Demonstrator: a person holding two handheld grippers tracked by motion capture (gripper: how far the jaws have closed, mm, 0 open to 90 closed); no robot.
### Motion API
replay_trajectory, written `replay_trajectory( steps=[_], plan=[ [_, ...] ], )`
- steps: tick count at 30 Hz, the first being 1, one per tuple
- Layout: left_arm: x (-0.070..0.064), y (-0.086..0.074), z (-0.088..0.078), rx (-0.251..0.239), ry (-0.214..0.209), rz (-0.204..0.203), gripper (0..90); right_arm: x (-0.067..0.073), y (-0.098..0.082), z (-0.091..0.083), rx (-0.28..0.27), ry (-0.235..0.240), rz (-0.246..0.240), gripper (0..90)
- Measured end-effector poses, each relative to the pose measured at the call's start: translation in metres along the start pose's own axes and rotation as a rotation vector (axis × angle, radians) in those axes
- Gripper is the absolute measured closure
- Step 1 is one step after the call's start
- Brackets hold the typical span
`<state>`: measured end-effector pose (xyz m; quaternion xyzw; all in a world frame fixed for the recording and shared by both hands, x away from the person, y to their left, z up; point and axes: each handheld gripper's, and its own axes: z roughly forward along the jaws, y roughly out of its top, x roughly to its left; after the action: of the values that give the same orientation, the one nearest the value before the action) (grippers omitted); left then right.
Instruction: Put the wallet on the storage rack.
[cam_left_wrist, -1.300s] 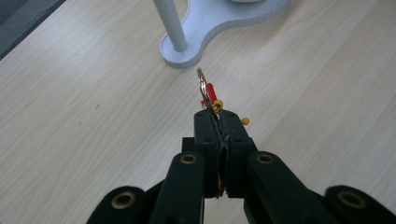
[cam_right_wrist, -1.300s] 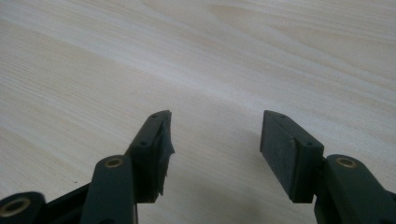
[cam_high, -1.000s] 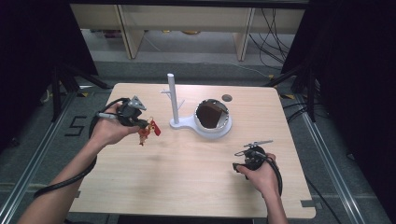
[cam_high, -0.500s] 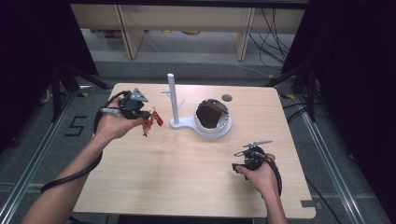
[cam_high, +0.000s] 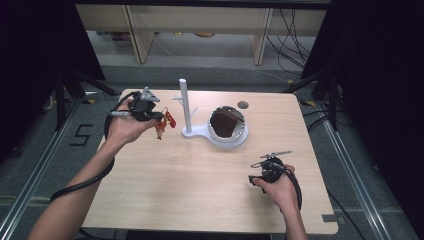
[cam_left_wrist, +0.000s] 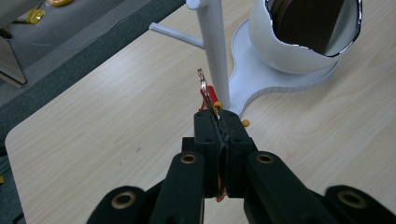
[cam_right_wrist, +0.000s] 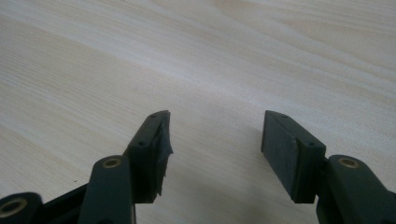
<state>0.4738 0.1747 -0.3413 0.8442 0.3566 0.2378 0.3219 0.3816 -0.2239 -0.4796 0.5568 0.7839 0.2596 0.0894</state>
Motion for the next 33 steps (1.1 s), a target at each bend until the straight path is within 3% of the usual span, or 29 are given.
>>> replay_trajectory(
  steps=[1, 5, 6, 7, 12, 15, 24, 33],
  plan=[
    [0.000, 0.001, 0.000, 0.004, -0.004, -0.025, 86.8, 0.000, 0.000, 0.000, 0.000, 0.000, 0.000, 43.2],
    [0.001, 0.004, 0.002, -0.004, 0.009, -0.032, 86.8, 0.001, 0.000, 0.000, 0.007, 0.003, 0.008, 43.0],
    [0.002, 0.005, 0.002, -0.004, 0.009, -0.029, 86.8, 0.003, -0.001, 0.000, 0.011, 0.004, 0.034, 43.0],
    [0.002, 0.006, 0.002, -0.005, 0.009, -0.027, 86.8, 0.000, 0.000, 0.000, 0.009, 0.002, 0.007, 43.0],
    [0.001, 0.011, 0.003, -0.011, 0.007, -0.038, 86.7, 0.001, -0.001, 0.001, 0.011, 0.003, 0.016, 42.9],
    [0.002, 0.015, 0.003, -0.018, 0.007, -0.036, 86.8, -0.001, -0.001, 0.000, 0.025, 0.005, 0.001, 42.9],
    [0.004, 0.022, 0.003, -0.032, 0.019, -0.035, 86.7, 0.000, -0.001, 0.002, 0.010, -0.004, 0.022, 42.7],
    [-0.002, 0.026, 0.003, -0.042, 0.021, -0.019, 86.7, 0.000, -0.001, 0.002, 0.008, 0.005, 0.015, 42.6]
  ],
)
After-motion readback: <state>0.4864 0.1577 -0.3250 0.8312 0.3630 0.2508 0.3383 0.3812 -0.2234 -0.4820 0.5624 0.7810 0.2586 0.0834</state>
